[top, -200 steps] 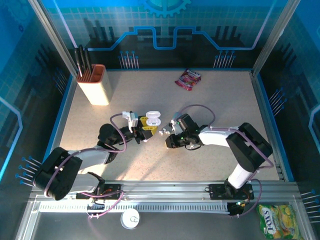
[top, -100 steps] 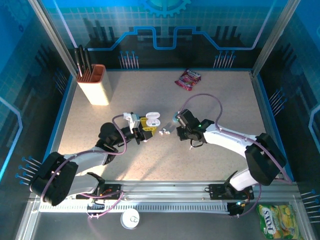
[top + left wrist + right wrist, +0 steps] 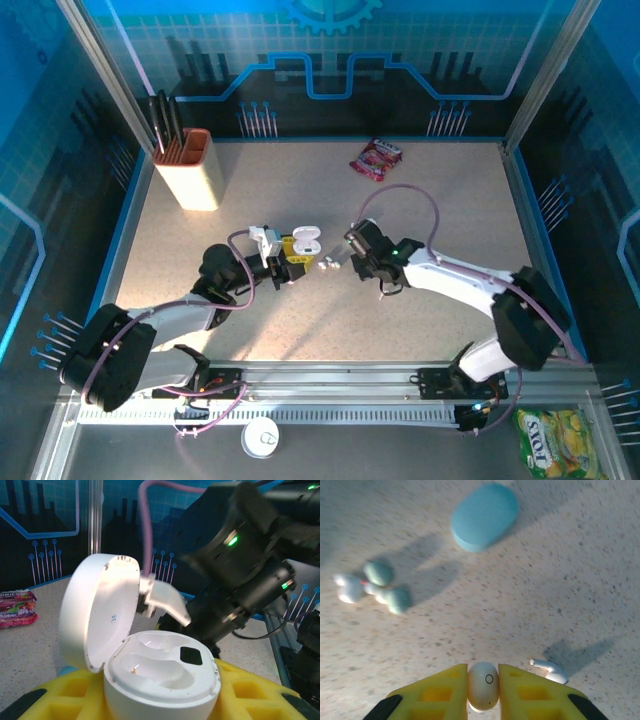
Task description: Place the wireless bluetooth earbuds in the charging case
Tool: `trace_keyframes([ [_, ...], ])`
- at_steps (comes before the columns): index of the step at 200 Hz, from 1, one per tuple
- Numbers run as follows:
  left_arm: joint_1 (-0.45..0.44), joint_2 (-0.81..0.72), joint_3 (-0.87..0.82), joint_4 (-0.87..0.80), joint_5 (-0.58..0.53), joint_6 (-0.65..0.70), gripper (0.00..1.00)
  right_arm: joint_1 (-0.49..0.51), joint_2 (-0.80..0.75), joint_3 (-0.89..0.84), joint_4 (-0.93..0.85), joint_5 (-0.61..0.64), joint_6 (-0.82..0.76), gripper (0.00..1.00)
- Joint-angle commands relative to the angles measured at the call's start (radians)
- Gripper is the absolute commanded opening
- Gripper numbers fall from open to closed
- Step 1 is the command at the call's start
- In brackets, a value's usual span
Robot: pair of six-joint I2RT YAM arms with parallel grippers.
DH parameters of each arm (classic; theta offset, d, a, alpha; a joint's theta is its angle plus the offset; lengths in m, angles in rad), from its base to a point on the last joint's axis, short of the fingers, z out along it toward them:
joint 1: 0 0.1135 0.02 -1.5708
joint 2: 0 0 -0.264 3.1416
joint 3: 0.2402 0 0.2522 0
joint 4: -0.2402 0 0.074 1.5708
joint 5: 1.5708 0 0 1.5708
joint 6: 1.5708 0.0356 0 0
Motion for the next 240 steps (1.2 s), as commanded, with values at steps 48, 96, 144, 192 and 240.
trace_keyframes([
  [48, -0.009, 0.051, 0.022, 0.037, 0.050, 0.069, 0.40, 0.056, -0.361, -0.117, 0.302, -0.322, -0.216, 0.20],
  [96, -0.023, 0.077, 0.034, 0.052, 0.122, 0.065, 0.39, 0.068, -0.410, -0.089, 0.357, -0.499, -0.238, 0.20],
  [144, -0.035, 0.063, 0.045, 0.047, 0.167, 0.052, 0.40, 0.087, -0.341, -0.040, 0.373, -0.559, -0.261, 0.20],
  [192, -0.038, 0.049, 0.043, 0.028, 0.177, 0.055, 0.40, 0.091, -0.311, -0.039, 0.370, -0.546, -0.274, 0.20],
  [240, -0.039, 0.047, 0.048, 0.035, 0.187, 0.043, 0.40, 0.091, -0.293, -0.048, 0.380, -0.508, -0.287, 0.19],
])
